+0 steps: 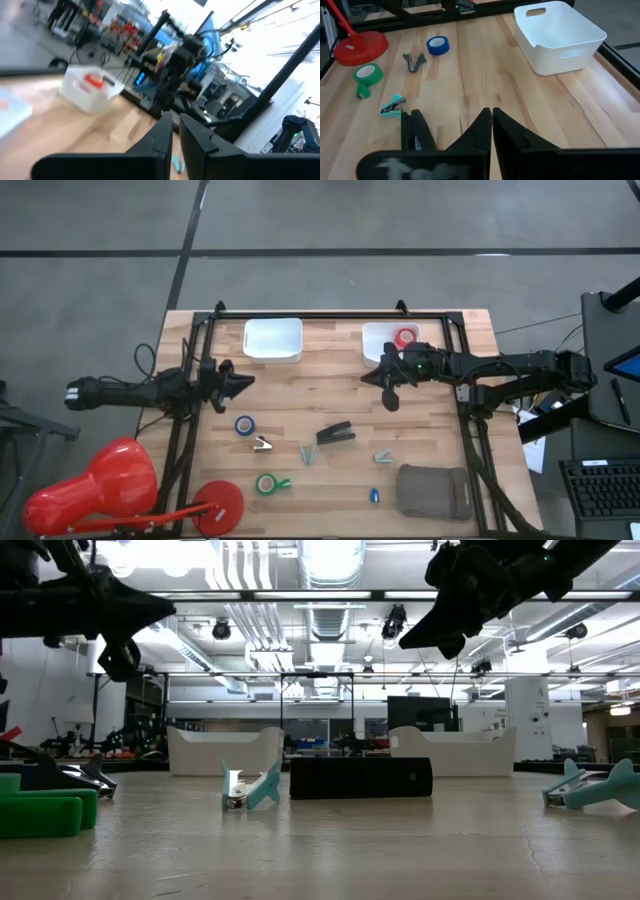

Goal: Pick and place Stapler, Stapler remover, tape
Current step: Put the blue tape into the right white bin

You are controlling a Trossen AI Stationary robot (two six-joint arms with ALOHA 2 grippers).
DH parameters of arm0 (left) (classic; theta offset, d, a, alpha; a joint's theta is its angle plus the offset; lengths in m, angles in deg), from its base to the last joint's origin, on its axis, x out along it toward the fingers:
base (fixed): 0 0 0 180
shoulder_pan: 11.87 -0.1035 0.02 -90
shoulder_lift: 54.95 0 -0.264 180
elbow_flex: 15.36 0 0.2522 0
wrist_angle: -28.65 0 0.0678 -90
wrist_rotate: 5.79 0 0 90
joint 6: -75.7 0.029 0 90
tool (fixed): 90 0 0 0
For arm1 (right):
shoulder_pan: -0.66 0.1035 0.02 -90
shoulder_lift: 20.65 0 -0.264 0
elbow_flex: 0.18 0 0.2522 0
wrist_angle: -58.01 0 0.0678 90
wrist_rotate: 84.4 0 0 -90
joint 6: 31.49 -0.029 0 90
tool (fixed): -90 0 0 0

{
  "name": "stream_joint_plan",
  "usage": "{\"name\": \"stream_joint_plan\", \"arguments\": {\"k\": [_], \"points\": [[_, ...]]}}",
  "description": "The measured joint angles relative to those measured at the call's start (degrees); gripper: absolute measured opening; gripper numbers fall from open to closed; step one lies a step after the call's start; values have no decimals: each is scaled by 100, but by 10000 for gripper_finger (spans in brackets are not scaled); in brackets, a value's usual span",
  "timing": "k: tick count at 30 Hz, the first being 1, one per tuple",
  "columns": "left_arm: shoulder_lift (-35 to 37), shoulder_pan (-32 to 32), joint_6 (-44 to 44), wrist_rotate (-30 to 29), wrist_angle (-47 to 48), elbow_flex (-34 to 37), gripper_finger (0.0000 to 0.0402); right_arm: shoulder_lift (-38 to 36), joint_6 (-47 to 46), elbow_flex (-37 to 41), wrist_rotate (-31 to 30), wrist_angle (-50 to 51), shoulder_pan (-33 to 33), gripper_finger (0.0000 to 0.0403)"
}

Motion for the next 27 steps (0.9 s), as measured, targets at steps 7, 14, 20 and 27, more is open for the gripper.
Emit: {"name": "stream_joint_plan", "arguments": {"k": [7, 14, 20, 27], "points": [[-771, 0, -489, -36, 446, -107, 120, 0, -109, 4, -1, -4, 37, 13], [-1577, 3, -682, -20, 3565, -1382, 192, 2, -168, 9, -1, -81, 37, 13], [-2159, 190, -738, 164, 5446, -2262, 196, 2, -156, 13, -1, -83, 37, 13], [-2840, 543, -763, 522, 6150, -2344, 195, 4, -116, 109, -3, -92, 37, 13]]}}
